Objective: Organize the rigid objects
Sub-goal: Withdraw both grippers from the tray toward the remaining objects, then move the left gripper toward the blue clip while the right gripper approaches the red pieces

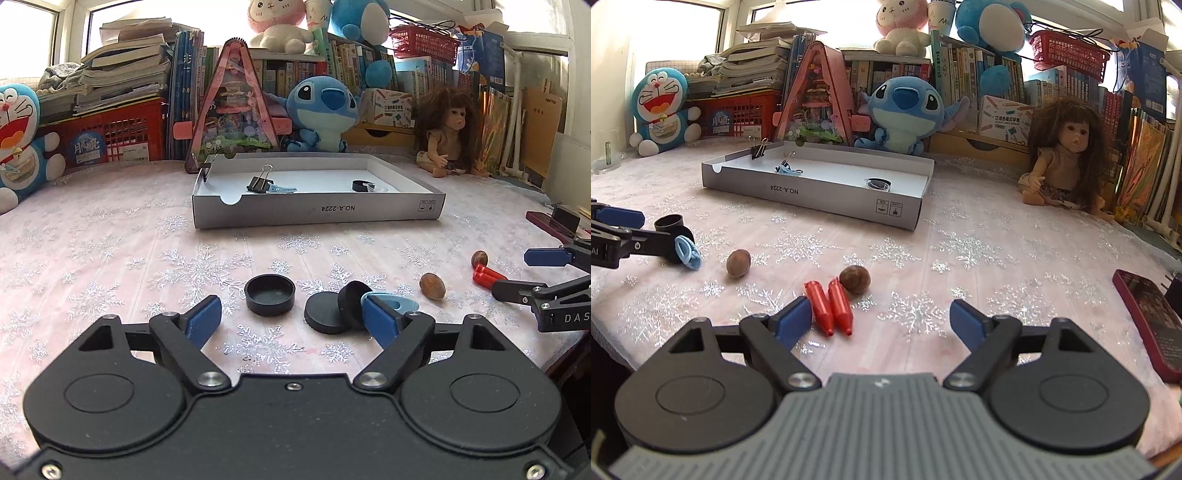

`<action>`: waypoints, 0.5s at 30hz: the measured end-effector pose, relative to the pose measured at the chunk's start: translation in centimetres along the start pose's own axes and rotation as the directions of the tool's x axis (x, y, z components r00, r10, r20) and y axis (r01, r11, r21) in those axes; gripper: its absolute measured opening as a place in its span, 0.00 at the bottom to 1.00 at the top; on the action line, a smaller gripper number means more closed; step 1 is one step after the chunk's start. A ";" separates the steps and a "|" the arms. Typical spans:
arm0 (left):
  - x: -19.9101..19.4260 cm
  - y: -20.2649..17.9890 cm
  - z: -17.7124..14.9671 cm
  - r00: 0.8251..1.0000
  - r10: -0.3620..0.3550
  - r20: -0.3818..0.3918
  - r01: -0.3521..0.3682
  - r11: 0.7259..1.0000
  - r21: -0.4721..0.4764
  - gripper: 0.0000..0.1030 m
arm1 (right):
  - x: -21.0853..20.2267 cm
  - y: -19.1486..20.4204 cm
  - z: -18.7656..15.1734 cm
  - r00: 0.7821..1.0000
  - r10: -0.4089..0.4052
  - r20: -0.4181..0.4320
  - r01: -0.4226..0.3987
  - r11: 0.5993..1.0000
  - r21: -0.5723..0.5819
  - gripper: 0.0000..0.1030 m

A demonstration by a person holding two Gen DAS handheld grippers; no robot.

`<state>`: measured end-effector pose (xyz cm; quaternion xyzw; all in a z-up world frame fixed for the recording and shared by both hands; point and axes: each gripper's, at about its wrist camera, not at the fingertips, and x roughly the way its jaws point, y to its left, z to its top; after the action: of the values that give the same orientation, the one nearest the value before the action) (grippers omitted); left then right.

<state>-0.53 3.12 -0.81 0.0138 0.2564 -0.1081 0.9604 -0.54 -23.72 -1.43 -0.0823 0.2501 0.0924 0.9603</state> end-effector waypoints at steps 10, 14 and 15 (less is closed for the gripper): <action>0.2 0.3 0.0 0.999 0.049 -0.006 -0.049 0.999 0.002 0.77 | -0.4 -1.7 -0.6 0.996 -0.084 -0.019 0.084 0.996 0.012 0.86; 0.4 0.8 0.2 0.994 0.104 -0.013 -0.105 0.994 -0.021 0.76 | -0.1 -2.5 -0.5 0.985 -0.168 -0.035 0.170 0.984 0.047 0.86; 0.4 1.0 0.3 0.994 0.110 -0.014 -0.111 0.993 -0.030 0.75 | -0.2 -2.6 -0.4 0.984 -0.176 -0.036 0.177 0.983 0.053 0.86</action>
<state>0.18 3.95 -0.73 0.0137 0.2625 -0.0506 0.9635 -0.31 -26.32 -1.42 -0.0786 0.2591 -0.0014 0.9627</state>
